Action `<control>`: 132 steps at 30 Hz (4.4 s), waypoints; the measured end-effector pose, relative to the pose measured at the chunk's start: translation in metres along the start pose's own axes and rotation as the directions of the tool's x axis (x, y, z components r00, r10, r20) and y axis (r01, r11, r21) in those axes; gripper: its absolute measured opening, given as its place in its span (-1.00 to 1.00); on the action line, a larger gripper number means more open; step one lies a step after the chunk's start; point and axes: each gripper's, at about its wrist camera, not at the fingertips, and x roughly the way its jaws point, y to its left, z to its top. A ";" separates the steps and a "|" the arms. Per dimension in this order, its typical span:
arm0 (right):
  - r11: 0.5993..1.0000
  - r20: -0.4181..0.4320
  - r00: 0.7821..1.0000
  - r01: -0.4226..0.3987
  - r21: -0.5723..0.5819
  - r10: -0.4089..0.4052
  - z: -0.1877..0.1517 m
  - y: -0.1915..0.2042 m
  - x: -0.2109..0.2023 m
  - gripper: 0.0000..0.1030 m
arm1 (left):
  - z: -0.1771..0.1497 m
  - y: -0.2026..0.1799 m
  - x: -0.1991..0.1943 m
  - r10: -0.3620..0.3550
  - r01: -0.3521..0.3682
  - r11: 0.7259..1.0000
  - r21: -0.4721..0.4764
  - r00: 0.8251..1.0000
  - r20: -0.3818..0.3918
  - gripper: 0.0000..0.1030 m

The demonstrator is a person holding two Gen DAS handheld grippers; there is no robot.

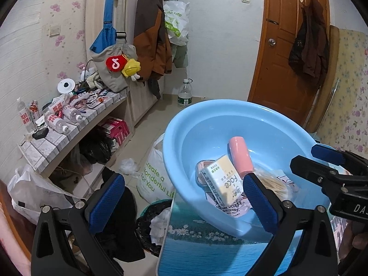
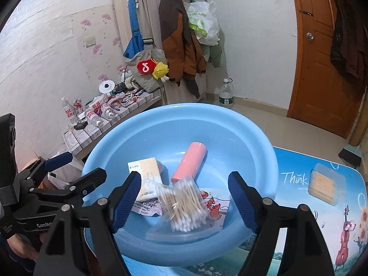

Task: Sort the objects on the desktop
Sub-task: 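Lower the tissue pack and swab bag into the basin and open both grippers, then withdraw both grippers from the basin back over the table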

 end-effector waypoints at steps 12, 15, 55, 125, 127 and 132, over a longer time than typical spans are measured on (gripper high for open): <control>1.000 0.012 1.000 -0.012 0.007 0.012 -0.007 -0.005 -0.017 0.55 | -0.001 -0.015 -0.010 -0.008 0.008 1.000 0.022 1.000 0.012 1.00; 1.000 0.016 1.000 -0.012 0.010 0.012 -0.009 -0.006 -0.023 0.55 | -0.001 -0.020 -0.015 -0.011 0.011 1.000 0.029 1.000 0.016 1.00; 0.988 0.169 0.982 0.063 0.141 -0.086 -0.083 -0.044 -0.164 0.72 | -0.035 -0.109 -0.082 -0.077 0.073 0.994 0.084 0.996 0.042 1.00; 0.966 0.133 0.984 0.081 0.247 -0.116 -0.097 -0.084 -0.160 0.72 | -0.036 -0.148 -0.075 -0.102 0.098 0.983 0.154 0.995 0.015 1.00; 0.964 0.132 0.984 0.085 0.254 -0.121 -0.099 -0.089 -0.160 0.72 | -0.037 -0.154 -0.074 -0.107 0.103 0.982 0.161 0.994 0.014 1.00; 0.956 0.131 0.979 0.117 0.270 -0.157 -0.106 -0.103 -0.164 0.72 | -0.037 -0.173 -0.074 -0.131 0.123 0.977 0.173 0.991 0.032 1.00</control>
